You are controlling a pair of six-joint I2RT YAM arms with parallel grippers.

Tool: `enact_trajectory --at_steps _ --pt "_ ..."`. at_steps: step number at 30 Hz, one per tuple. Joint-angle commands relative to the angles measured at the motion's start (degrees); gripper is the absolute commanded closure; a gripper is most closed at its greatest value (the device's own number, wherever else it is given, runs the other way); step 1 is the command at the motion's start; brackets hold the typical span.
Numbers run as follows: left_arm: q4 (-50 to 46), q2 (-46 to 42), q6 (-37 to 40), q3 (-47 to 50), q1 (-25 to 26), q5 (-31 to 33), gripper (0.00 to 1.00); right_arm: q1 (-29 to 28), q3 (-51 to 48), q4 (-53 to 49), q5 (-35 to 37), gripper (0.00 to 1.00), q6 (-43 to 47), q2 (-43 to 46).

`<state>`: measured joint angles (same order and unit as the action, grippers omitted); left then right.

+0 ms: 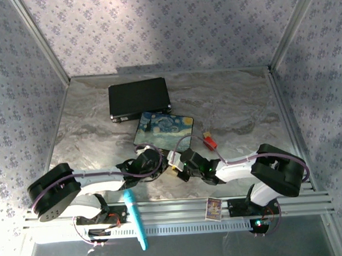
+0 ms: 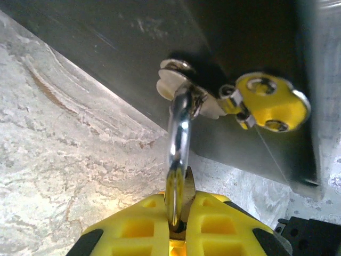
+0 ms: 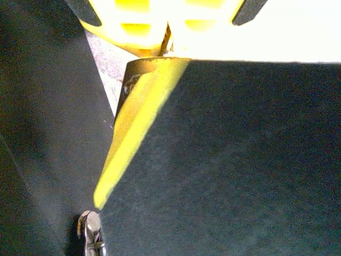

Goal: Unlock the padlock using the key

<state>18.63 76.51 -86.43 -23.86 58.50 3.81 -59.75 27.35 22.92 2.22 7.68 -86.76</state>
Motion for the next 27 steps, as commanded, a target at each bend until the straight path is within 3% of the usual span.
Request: enact_trajectory --at_steps 1,5,13,18,20,24,27 --pt "0.79 -0.75 0.61 0.48 -0.14 -1.88 1.0 1.91 0.62 1.52 -5.29 1.0 -3.33 0.28" --pt "0.57 -0.7 0.64 0.63 -0.14 -1.56 1.0 4.76 -0.26 3.05 -11.49 1.0 -7.04 0.54" --pt "-6.65 -0.69 3.52 -0.71 0.04 4.06 1.0 2.16 1.55 -0.54 -8.33 0.97 -7.18 -0.19" --pt "-10.52 -0.54 5.12 -0.87 -0.05 7.22 1.0 1.85 -0.32 -0.78 -6.03 0.69 -10.89 2.67" --pt "-14.29 -1.21 5.52 -1.6 -0.05 8.61 1.0 1.85 -2.08 -1.42 -4.17 0.52 -13.1 6.58" --pt "-16.34 -2.41 6.19 -1.37 -0.29 9.53 1.0 2.91 -4.83 -5.92 -1.6 0.38 -20.45 17.49" --pt "-16.38 -2.51 6.41 -1.28 -0.66 9.29 1.0 5.18 -5.91 -10.57 5.27 0.16 -30.66 25.26"
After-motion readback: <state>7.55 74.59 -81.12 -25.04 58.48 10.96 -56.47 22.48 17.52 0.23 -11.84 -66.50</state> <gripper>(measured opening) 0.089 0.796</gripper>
